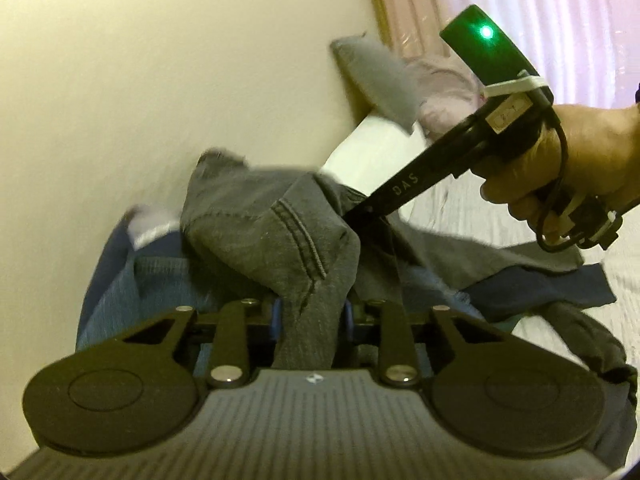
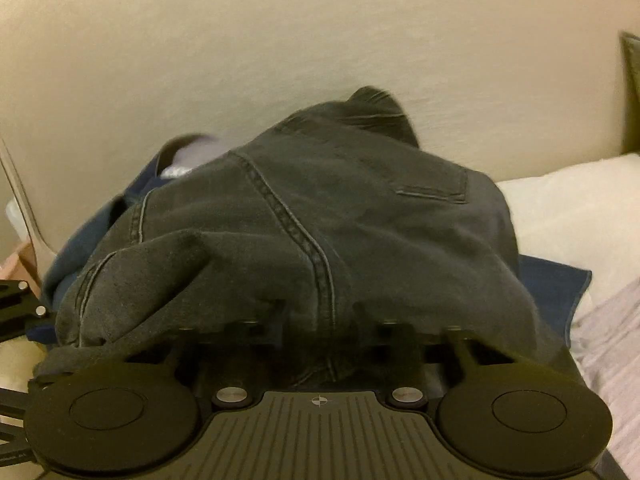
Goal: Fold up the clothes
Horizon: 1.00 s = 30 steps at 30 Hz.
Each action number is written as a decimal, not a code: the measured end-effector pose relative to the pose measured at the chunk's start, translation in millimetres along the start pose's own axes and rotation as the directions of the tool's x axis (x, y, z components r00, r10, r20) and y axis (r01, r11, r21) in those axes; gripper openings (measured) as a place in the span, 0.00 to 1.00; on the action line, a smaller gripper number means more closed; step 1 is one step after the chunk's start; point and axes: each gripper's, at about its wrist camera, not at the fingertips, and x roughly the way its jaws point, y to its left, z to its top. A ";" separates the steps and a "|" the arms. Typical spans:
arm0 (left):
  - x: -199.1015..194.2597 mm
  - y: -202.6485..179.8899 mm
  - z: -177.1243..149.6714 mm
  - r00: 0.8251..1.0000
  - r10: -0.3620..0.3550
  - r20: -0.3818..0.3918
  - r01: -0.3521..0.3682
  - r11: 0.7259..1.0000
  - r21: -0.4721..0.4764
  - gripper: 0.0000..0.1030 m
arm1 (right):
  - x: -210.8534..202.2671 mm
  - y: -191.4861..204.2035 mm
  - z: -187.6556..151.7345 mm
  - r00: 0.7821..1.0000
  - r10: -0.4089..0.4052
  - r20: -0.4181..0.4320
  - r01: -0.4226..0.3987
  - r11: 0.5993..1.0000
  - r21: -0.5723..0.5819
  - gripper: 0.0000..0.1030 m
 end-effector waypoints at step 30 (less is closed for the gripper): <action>-247.7 -648.9 -88.9 0.394 -0.767 -0.506 0.919 0.322 0.228 0.27 | -640.4 16.4 -676.0 0.840 -0.485 -0.244 0.458 0.392 0.798 0.14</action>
